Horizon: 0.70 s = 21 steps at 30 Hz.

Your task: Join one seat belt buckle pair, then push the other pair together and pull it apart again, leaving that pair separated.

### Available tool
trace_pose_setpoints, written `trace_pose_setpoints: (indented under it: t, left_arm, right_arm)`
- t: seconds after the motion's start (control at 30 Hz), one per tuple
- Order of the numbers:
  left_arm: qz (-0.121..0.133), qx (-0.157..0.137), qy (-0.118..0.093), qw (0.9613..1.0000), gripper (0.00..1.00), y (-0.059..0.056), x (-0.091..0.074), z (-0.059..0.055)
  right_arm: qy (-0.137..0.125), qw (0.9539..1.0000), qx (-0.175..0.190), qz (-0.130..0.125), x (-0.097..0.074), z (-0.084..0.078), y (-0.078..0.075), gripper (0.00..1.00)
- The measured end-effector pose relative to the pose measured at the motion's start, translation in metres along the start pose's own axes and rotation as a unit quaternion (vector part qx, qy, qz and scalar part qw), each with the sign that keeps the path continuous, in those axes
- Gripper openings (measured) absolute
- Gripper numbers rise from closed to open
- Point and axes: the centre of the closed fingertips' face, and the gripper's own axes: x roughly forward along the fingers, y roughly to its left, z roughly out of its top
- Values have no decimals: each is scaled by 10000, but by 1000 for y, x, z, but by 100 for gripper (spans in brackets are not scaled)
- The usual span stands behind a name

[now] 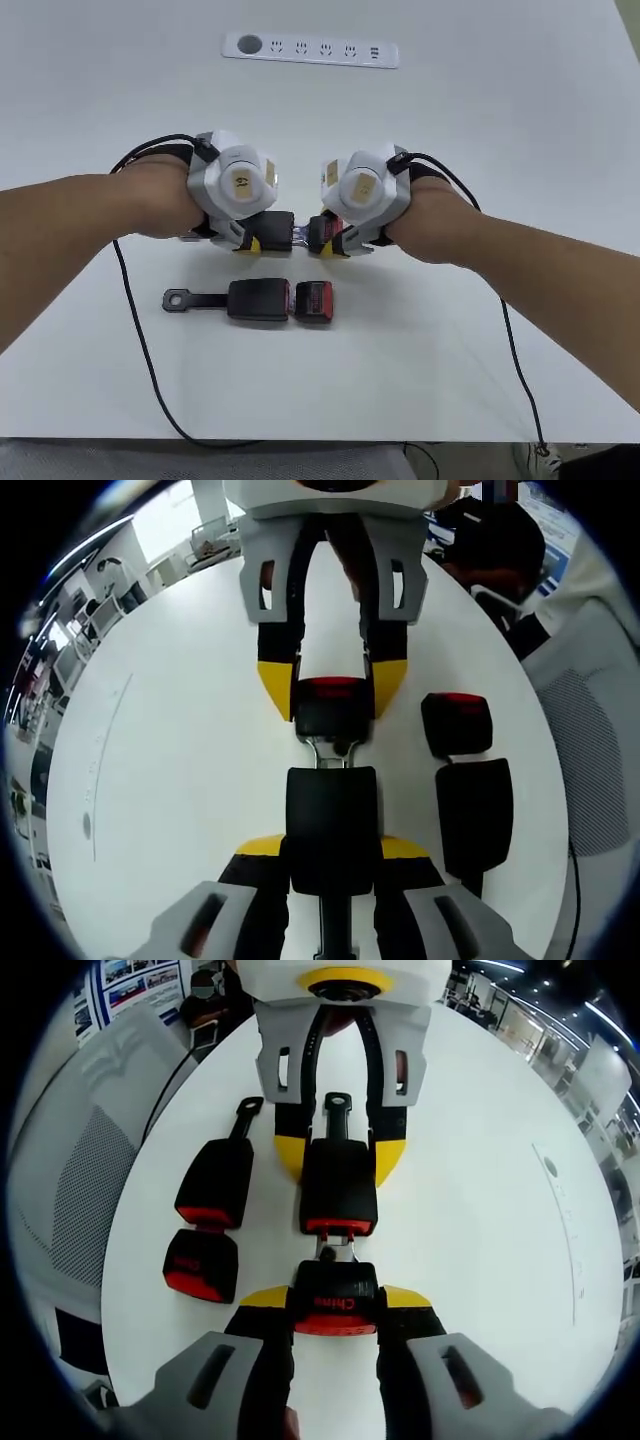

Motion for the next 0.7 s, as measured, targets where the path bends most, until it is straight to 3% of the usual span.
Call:
trace_pose_setpoints:
  t: [0.7]
  left_arm:
    - [6, 16, -92, 10000, 32, -3, -5, 6]
  right_arm:
    - [-85, 9999, 65, -53, 4, 12, -1, 29]
